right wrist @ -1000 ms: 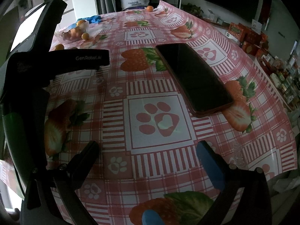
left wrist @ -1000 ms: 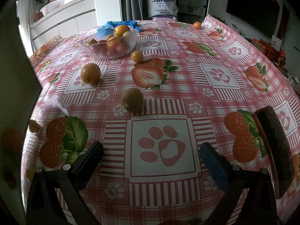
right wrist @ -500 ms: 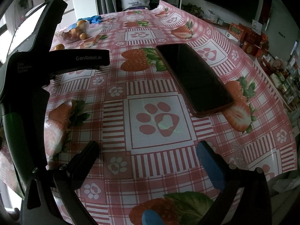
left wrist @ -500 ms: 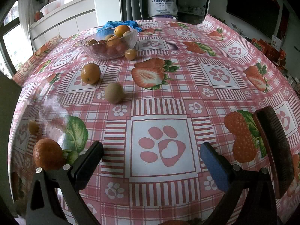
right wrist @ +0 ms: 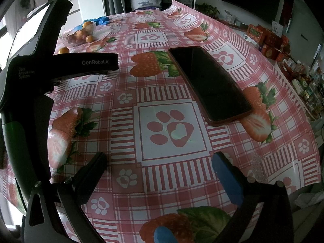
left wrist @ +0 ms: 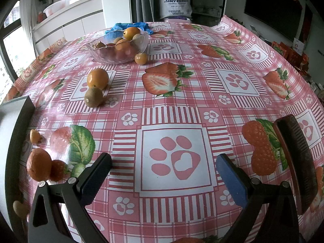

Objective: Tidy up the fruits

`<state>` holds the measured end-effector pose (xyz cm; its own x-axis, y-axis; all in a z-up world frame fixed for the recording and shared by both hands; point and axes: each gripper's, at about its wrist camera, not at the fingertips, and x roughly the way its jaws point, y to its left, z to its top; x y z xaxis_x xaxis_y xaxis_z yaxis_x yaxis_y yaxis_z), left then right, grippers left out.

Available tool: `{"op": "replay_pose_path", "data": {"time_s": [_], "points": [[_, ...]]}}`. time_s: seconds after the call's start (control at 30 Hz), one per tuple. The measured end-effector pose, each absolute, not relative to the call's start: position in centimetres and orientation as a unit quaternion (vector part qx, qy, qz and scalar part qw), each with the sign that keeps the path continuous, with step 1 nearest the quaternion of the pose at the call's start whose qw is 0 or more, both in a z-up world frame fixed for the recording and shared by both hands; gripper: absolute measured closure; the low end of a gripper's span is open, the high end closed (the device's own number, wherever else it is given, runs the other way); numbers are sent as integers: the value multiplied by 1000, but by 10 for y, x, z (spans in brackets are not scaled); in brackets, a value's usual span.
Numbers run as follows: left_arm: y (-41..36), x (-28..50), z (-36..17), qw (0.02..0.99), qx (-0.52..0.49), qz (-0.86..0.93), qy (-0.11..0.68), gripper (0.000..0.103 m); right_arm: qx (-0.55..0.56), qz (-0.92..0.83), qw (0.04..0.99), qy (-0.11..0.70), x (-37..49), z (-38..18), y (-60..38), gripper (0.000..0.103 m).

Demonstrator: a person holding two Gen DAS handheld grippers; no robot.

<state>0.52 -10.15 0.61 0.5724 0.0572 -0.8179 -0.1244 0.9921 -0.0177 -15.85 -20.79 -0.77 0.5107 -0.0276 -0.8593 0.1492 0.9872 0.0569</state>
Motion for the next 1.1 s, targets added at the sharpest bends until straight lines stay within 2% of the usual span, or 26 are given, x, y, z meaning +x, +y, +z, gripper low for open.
{"op": "replay_pose_path", "data": {"time_s": [1.1], "points": [[-101,5,6,886,-37,51,459,0,64,-50,861,501,-155,-8,-210,0]]}}
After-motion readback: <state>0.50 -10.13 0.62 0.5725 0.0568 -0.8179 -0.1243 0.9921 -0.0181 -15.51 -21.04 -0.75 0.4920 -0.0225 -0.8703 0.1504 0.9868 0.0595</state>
